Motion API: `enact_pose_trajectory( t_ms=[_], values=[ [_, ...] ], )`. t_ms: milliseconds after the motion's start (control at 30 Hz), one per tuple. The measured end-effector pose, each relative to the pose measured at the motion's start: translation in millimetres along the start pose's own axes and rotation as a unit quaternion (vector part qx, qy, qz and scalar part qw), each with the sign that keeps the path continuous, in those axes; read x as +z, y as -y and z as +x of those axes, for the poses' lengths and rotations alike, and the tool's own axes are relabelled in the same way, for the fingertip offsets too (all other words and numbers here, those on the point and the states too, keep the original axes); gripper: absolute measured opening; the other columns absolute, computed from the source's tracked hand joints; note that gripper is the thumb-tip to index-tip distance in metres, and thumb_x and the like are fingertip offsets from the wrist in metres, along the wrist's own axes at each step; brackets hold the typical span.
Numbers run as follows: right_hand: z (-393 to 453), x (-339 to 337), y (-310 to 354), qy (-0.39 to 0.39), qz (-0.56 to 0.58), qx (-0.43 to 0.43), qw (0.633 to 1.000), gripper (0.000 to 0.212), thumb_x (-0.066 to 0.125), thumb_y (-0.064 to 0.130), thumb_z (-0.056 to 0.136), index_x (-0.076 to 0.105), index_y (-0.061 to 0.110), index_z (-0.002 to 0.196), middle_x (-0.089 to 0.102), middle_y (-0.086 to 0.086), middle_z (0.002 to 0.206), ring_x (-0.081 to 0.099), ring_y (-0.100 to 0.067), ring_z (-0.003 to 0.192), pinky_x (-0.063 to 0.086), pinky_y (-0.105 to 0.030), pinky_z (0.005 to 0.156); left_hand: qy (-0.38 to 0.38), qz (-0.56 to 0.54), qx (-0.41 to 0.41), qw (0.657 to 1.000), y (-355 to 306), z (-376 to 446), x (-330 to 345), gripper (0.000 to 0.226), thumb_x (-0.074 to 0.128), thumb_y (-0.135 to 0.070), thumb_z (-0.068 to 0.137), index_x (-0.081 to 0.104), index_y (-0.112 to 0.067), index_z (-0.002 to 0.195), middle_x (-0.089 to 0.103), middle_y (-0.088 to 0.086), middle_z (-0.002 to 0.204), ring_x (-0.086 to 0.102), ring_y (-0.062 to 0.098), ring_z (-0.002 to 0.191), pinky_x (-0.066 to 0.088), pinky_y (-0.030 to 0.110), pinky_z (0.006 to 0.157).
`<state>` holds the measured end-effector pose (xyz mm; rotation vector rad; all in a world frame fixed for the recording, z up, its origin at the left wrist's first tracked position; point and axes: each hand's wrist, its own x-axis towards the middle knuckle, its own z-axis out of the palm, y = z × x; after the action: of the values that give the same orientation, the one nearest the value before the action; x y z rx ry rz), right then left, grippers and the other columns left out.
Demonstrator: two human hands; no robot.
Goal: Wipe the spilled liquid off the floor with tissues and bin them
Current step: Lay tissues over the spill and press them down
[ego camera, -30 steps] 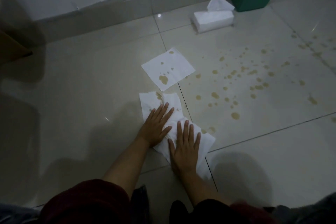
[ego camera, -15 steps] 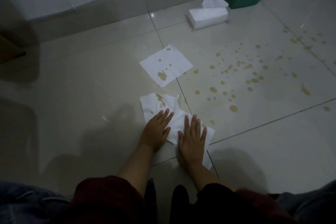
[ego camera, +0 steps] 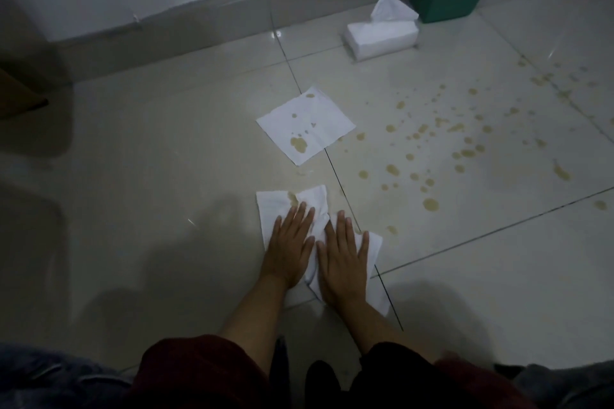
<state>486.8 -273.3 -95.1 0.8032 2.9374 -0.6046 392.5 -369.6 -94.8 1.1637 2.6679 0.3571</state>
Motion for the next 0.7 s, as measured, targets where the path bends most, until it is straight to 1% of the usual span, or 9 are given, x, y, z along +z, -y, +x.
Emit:
enact_pose_trajectory(
  t_ms=[133, 200, 267, 333, 433, 500, 567, 633, 700],
  values=[
    [17.9, -5.5, -6.4, -0.023, 0.032, 0.016, 0.999, 0.058, 0.013, 0.039, 0.101, -0.003, 0.017, 0.152, -0.008, -0.004, 0.161, -0.012, -0.016, 0.148, -0.009, -0.041, 0.121, 0.020, 0.023, -0.012, 0.999, -3.0, 5.3, 3.8, 0.055, 0.017, -0.035, 0.102, -0.010, -0.024, 0.148, -0.011, -0.001, 0.159, -0.008, 0.014, 0.149, -0.004, 0.033, 0.121],
    [23.8, -7.3, -8.5, -0.028, 0.049, 0.010, 0.998, 0.059, 0.010, 0.039, 0.099, -0.003, 0.017, 0.153, -0.006, -0.003, 0.161, -0.011, -0.015, 0.148, -0.006, -0.040, 0.121, 0.017, 0.037, -0.015, 0.999, -3.6, 7.1, 6.5, 0.056, 0.016, -0.036, 0.101, -0.009, -0.022, 0.149, -0.011, 0.000, 0.159, -0.009, 0.016, 0.149, -0.005, 0.033, 0.121],
    [25.5, -8.8, -9.4, -0.043, 0.070, -0.003, 0.997, 0.059, 0.013, 0.038, 0.099, 0.003, 0.017, 0.153, -0.002, -0.003, 0.161, -0.007, -0.015, 0.149, -0.003, -0.040, 0.122, 0.009, 0.031, -0.015, 0.999, -4.6, 8.2, 7.4, 0.056, 0.018, -0.037, 0.101, -0.005, -0.021, 0.150, -0.008, 0.001, 0.159, -0.007, 0.017, 0.149, -0.004, 0.034, 0.121],
    [21.9, -11.2, -10.5, -0.070, 0.101, -0.021, 0.992, 0.057, 0.020, 0.036, 0.100, 0.016, 0.015, 0.152, 0.007, -0.004, 0.161, 0.001, -0.015, 0.149, -0.001, -0.039, 0.122, 0.005, 0.032, -0.006, 0.999, -4.5, 9.5, 8.8, 0.057, 0.018, -0.038, 0.101, -0.006, -0.021, 0.150, -0.009, 0.000, 0.159, -0.007, 0.017, 0.149, -0.003, 0.034, 0.121],
    [5.5, -12.5, -13.6, -0.101, 0.137, -0.055, 0.984, 0.050, 0.029, 0.034, 0.099, 0.037, 0.011, 0.144, 0.029, -0.010, 0.155, 0.021, -0.020, 0.146, 0.007, -0.038, 0.122, 0.007, 0.042, 0.008, 0.999, -2.5, 12.1, 8.7, 0.057, 0.017, -0.037, 0.101, -0.012, -0.022, 0.148, -0.011, 0.001, 0.159, -0.009, 0.017, 0.148, -0.004, 0.033, 0.121],
    [-9.1, -10.6, -15.4, -0.108, 0.115, -0.102, 0.982, 0.047, 0.029, 0.031, 0.101, 0.042, 0.007, 0.138, 0.044, -0.015, 0.145, 0.037, -0.027, 0.139, 0.016, -0.043, 0.119, 0.012, 0.044, 0.017, 0.999, -2.7, 18.2, 7.8, 0.056, 0.014, -0.037, 0.101, -0.014, -0.021, 0.147, -0.011, 0.002, 0.160, -0.010, 0.017, 0.148, -0.004, 0.033, 0.121],
    [-17.1, -5.9, -19.6, -0.117, 0.080, -0.131, 0.981, 0.046, 0.023, 0.030, 0.104, 0.044, 0.002, 0.134, 0.053, -0.018, 0.137, 0.047, -0.032, 0.131, 0.024, -0.047, 0.113, 0.022, 0.041, 0.019, 0.999, -2.9, 27.7, 7.4, 0.056, 0.012, -0.037, 0.101, -0.013, -0.021, 0.149, -0.012, 0.002, 0.160, -0.011, 0.016, 0.148, -0.004, 0.033, 0.121],
    [-15.8, -5.1, -22.6, -0.101, 0.064, -0.118, 0.986, 0.050, 0.023, 0.028, 0.104, 0.046, -0.002, 0.137, 0.048, -0.018, 0.142, 0.043, -0.033, 0.134, 0.024, -0.047, 0.113, 0.024, 0.037, 0.017, 0.999, -3.4, 37.0, 7.6, 0.056, 0.013, -0.037, 0.101, -0.011, -0.020, 0.150, -0.012, 0.001, 0.160, -0.011, 0.015, 0.148, -0.003, 0.033, 0.122],
    [-8.0, -5.5, -23.0, -0.073, 0.054, -0.085, 0.992, 0.050, 0.026, 0.027, 0.103, 0.036, -0.001, 0.143, 0.033, -0.014, 0.152, 0.030, -0.030, 0.142, 0.016, -0.043, 0.118, 0.020, 0.032, 0.017, 0.999, -3.3, 44.1, 7.5, 0.056, 0.014, -0.036, 0.102, -0.011, -0.020, 0.150, -0.011, 0.001, 0.160, -0.010, 0.015, 0.149, -0.003, 0.033, 0.122]
  ],
)
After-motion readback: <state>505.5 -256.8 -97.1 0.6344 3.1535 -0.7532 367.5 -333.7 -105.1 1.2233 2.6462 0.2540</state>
